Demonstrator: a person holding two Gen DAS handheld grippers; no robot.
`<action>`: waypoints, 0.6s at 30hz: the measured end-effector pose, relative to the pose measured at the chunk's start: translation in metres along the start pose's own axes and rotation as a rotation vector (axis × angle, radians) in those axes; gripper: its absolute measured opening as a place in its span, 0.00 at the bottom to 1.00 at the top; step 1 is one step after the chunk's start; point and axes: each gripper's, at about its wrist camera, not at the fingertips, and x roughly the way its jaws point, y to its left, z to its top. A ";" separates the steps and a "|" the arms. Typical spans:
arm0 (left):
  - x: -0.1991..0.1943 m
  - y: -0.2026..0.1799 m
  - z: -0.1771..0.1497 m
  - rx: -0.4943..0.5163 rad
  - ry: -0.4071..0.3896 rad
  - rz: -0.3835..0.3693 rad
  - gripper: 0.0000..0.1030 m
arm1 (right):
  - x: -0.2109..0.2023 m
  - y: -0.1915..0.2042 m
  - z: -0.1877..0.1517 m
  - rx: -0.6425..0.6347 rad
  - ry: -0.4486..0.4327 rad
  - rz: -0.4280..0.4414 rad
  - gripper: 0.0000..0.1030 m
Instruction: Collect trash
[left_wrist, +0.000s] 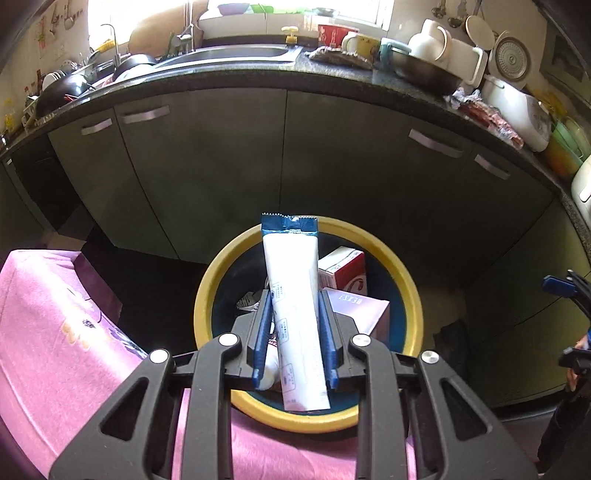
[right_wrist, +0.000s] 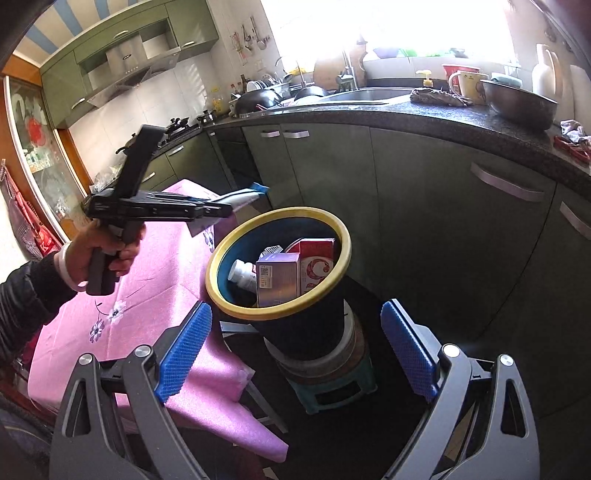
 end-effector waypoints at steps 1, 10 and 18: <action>0.005 0.001 0.000 -0.007 0.009 0.005 0.25 | 0.000 0.000 0.000 0.000 0.000 -0.001 0.89; -0.021 -0.016 -0.025 -0.040 -0.014 0.166 0.62 | 0.002 0.010 0.002 -0.018 0.006 0.001 0.93; -0.132 -0.030 -0.091 -0.138 -0.196 0.337 0.88 | 0.002 0.041 0.004 -0.073 0.006 0.042 0.93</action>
